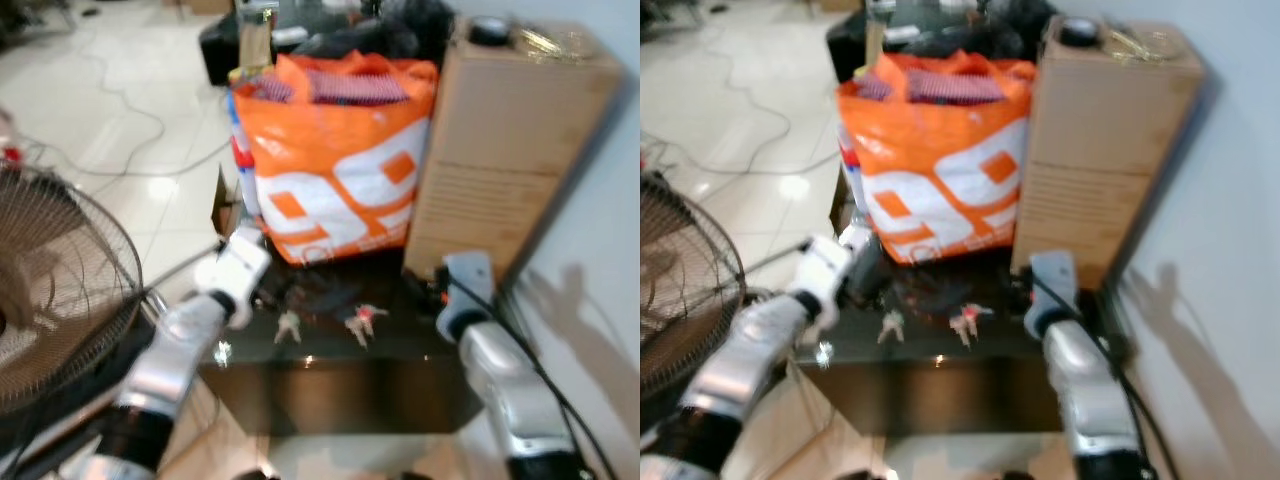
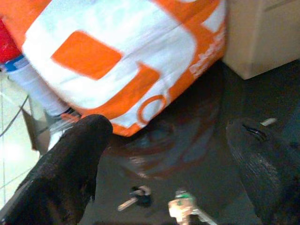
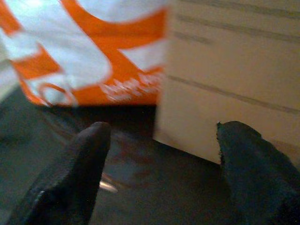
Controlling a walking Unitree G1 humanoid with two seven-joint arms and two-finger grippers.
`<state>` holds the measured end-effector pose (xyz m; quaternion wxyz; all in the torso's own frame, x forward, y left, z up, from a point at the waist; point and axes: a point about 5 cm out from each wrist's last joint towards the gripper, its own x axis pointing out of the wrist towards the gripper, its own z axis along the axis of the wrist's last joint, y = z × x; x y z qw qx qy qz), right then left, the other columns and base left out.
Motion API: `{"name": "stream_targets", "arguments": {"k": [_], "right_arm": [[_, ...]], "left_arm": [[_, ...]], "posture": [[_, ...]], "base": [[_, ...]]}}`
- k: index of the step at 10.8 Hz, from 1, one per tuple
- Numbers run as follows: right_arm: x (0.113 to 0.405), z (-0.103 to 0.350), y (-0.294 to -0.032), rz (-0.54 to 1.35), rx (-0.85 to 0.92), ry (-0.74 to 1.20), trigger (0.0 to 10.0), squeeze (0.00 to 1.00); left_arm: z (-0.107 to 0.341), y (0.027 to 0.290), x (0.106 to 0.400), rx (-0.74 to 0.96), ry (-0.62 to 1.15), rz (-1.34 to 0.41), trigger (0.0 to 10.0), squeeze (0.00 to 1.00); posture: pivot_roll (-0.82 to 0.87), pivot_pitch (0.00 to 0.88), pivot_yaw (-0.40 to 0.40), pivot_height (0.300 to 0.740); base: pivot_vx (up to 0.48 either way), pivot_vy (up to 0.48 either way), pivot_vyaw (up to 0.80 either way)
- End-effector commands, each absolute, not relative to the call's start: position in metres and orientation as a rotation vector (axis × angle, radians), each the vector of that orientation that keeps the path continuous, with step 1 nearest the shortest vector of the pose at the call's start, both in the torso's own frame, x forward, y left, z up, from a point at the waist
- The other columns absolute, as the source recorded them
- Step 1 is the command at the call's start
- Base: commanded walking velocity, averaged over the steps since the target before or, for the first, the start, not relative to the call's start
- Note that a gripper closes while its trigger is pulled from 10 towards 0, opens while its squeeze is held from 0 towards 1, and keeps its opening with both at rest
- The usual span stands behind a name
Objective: Hang keys on a hook
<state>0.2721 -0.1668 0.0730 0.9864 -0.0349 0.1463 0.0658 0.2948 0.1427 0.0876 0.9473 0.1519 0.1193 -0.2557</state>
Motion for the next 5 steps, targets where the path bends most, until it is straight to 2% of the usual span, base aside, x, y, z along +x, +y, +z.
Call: {"name": "stream_targets", "arguments": {"k": [1, 3, 4, 5], "right_arm": [[0.2769, 0.0772, -0.1629, 0.146, -0.06, 0.272, 10.0, 1.0], [0.2776, 0.0778, -0.1618, 0.166, -0.068, 0.27, 10.0, 1.0], [0.2761, 0.0771, -0.1604, 0.167, -0.068, 0.263, 10.0, 1.0], [0.2753, 0.0752, -0.1603, 0.152, -0.06, 0.266, 10.0, 1.0]], "left_arm": [[0.091, 0.1513, 0.2968, 0.33, 0.233, -0.497, 10.0, 0.05], [0.0915, 0.1528, 0.2945, 0.321, 0.227, -0.497, 10.0, 0.06], [0.0921, 0.155, 0.2943, 0.308, 0.227, -0.489, 10.0, 0.08], [0.0934, 0.155, 0.2952, 0.304, 0.221, -0.488, 10.0, 0.07]], "posture": [[-0.09, 0.0, 0.043, 0.74], [-0.08, 0.0, 0.038, 0.74], [-0.08, 0.0, 0.039, 0.74], [-0.08, 0.0, 0.039, 0.74]], "base": [[0.0, 0.0, 0.0], [0.0, 0.0, 0.0], [0.0, 0.0, 0.8], [0.244, 0.0, 0.8]]}}
